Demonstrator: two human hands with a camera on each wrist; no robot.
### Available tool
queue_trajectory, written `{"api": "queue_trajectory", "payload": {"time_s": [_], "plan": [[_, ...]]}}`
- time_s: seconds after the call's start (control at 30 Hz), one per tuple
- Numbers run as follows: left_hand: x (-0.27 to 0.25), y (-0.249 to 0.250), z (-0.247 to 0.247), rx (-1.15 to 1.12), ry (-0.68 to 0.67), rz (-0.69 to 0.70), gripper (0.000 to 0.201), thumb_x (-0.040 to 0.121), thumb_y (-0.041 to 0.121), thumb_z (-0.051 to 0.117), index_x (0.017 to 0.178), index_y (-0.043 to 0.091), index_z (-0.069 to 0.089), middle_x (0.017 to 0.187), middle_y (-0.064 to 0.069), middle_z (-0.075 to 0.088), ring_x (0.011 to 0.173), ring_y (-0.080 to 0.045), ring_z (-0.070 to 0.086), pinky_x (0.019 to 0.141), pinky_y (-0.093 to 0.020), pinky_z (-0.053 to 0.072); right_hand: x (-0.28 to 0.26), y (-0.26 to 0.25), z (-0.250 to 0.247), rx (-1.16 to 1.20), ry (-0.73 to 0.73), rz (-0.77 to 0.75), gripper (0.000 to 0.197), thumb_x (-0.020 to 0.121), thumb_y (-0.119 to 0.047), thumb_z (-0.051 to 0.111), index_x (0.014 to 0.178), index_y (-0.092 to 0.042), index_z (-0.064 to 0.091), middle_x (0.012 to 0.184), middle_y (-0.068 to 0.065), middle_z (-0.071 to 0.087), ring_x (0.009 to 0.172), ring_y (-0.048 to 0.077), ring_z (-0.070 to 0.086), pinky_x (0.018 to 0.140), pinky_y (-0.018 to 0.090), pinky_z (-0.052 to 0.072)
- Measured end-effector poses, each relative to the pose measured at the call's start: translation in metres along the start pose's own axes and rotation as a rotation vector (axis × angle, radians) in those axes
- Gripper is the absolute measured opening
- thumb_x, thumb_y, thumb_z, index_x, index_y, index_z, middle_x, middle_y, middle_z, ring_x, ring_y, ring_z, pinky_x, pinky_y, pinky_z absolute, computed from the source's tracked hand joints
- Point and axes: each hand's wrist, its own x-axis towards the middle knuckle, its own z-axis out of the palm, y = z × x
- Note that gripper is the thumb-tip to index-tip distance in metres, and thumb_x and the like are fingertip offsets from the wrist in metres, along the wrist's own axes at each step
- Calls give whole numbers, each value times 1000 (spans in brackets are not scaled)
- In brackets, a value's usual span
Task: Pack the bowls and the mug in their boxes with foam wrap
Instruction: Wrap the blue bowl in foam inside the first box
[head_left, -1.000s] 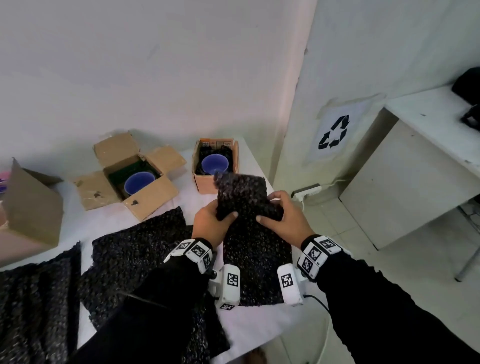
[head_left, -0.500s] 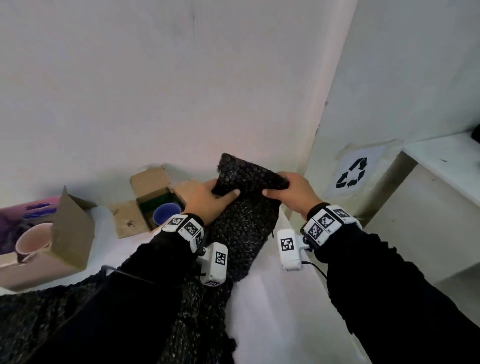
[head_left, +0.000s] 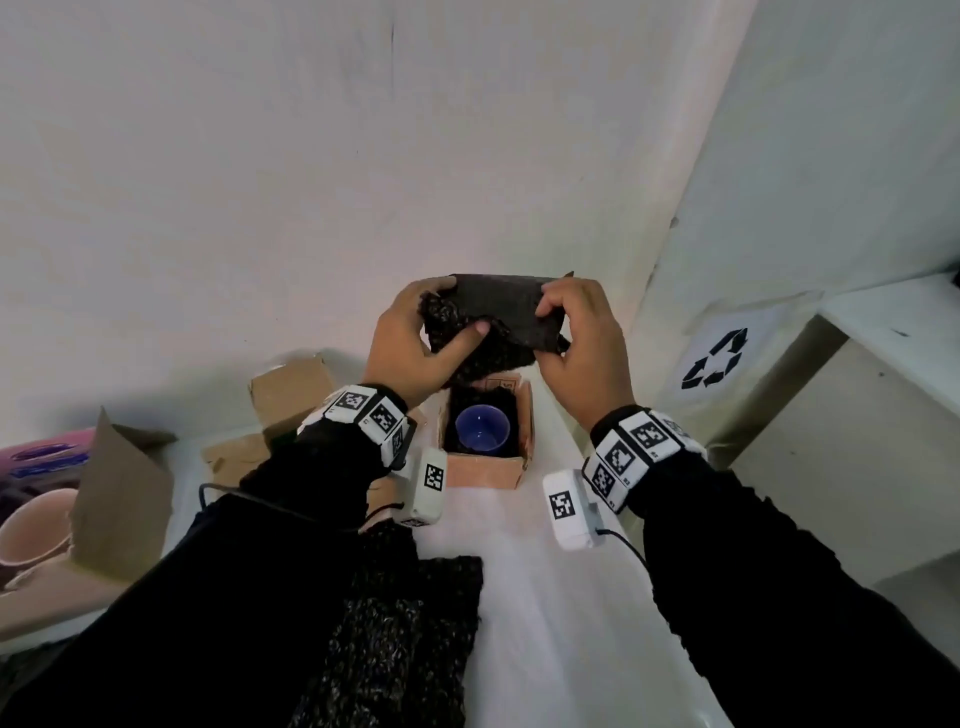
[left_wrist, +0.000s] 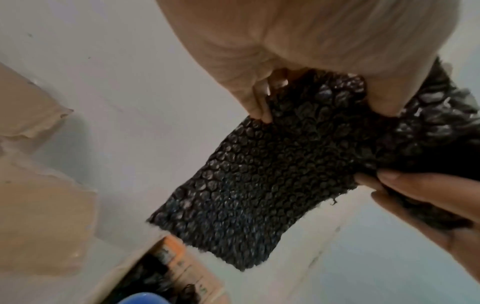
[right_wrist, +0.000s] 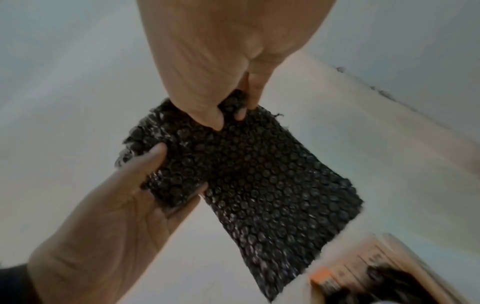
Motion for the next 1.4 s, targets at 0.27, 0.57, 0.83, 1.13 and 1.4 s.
{"api": "queue_trajectory", "payload": {"time_s": [0.27,0.57,0.83,1.13,1.4], "plan": [[-70,-67,11,467,-307,-102,40,88,50,49,108,20,67,107,2,64,100,-22,52,88,-42,43,-72,42,39,-342,-267,16,29,64,-18,69,90,-25,58,99,-11,61,101,22,45,79,40,42],[-87,-97,23,630,-672,-117,28,90,15,48,114,28,55,117,1,63,120,-22,45,102,-38,33,-98,69,72,-595,-677,-13,26,85,-35,54,106,-20,58,97,-3,64,97,23,60,103,42,24],[-96,-84,28,828,-669,-10,52,94,55,11,99,25,53,92,-4,65,106,-23,47,94,-41,31,-83,66,68,-755,-952,-34,52,84,-20,54,134,-21,38,101,1,68,100,24,63,112,43,18],[-129,-59,53,720,-543,27,34,70,11,62,99,27,52,85,1,60,81,-25,54,66,-34,38,-91,68,29,-487,-1007,60,29,82,-37,56,102,-19,45,72,0,59,66,25,53,73,33,34],[-130,-51,54,668,-659,150,15,72,8,60,84,14,66,83,-4,58,73,-24,57,57,-33,48,-116,67,31,-418,-628,61,14,80,-7,58,92,-13,54,90,8,56,68,34,53,54,38,42]]}}
